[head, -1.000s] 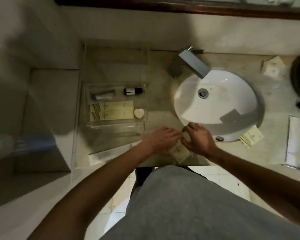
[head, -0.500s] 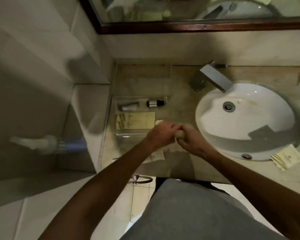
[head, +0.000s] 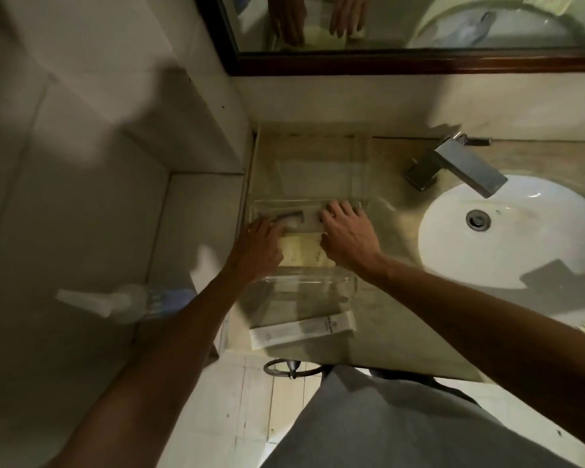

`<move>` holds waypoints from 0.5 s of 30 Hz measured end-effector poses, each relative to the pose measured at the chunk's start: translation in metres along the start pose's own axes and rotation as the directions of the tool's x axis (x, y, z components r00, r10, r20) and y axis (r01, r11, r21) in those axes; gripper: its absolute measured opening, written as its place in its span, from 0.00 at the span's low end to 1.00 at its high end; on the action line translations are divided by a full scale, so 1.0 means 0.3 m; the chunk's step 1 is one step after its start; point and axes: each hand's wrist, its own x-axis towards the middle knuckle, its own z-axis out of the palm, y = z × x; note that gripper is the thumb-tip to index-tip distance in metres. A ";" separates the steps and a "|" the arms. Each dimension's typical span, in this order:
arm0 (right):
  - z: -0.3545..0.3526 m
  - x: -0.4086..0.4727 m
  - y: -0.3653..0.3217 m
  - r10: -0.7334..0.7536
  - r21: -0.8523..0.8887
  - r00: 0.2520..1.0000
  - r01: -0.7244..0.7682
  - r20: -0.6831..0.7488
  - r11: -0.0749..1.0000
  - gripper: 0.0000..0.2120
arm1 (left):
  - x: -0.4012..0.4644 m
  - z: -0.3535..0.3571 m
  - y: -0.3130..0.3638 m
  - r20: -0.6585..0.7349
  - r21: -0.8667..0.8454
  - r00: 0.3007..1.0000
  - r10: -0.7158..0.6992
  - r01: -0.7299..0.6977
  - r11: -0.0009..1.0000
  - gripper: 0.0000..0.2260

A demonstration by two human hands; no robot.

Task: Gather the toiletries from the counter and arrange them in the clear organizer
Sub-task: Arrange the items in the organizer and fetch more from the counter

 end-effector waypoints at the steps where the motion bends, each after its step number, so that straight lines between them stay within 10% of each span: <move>1: 0.003 -0.006 0.017 -0.016 -0.033 1.000 0.015 -0.019 0.999 0.28 | -0.002 0.001 -0.003 -0.009 -0.005 1.000 0.016 -0.016 1.000 0.26; 6: 0.018 -0.023 0.081 -0.009 -0.120 0.996 0.019 0.091 0.993 0.38 | 0.003 -0.009 -0.013 0.082 0.089 0.983 0.166 -0.173 0.981 0.28; 15: -0.094 -0.251 0.290 0.176 -0.008 0.982 -0.177 -0.069 0.984 0.39 | 0.204 -0.073 0.472 -0.164 0.056 0.939 0.303 -0.298 0.953 0.36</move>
